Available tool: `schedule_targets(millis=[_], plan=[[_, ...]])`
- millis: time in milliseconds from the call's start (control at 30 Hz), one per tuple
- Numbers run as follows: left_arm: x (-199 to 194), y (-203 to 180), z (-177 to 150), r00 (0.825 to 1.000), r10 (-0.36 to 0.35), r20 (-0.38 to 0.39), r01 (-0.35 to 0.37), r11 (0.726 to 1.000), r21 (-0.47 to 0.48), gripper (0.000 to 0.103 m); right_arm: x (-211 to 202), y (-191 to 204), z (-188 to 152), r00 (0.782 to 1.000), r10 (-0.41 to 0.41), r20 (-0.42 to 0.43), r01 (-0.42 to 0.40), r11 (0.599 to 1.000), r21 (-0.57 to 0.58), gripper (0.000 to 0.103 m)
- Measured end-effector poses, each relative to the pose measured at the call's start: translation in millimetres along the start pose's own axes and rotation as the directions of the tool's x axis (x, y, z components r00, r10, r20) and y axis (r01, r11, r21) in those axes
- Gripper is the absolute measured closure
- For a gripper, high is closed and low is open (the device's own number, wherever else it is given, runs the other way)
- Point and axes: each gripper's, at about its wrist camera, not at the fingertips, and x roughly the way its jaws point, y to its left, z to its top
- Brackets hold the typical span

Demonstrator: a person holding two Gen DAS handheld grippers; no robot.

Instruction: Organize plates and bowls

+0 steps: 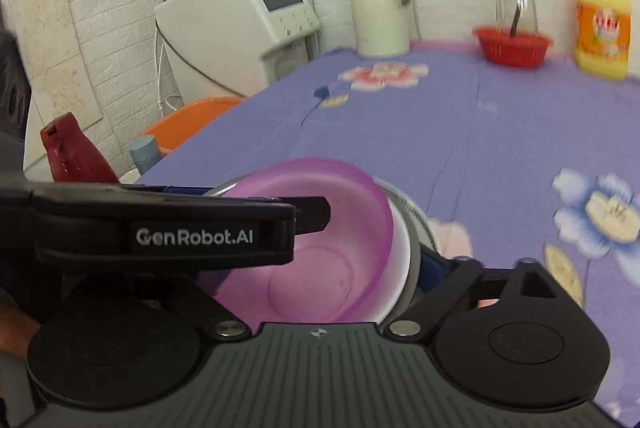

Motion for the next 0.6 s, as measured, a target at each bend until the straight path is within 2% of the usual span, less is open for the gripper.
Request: schedule_targets(millis=[100,267,433,600], plan=[[-7,3,10,0.999,-0.015,0.047,0.016,1.0,-0.025,0.027,-8,0,8,0.997,-0.008,0.074,0.01,1.0,-0.02,0.0],[-26,2,22,0.993,-0.001,0.117,0.004,1.0,-0.019,0.025,-18,-21,17,0.995,-0.023,0.102,0.018,0.999,0.05,0.0],[-40,-6,10,0.993,0.025,0.118,-0.023,0.999,-0.022,0.024,-33,-45,6,0.992,-0.084,0.098,0.07,0.988,0.136,0.0],[-62,-30,-13,0.99,0.067,0.122,-0.069,0.998,0.005,0.024,-63,-55,-13,0.983,-0.142,0.115,0.116,0.972,0.205,0.0]])
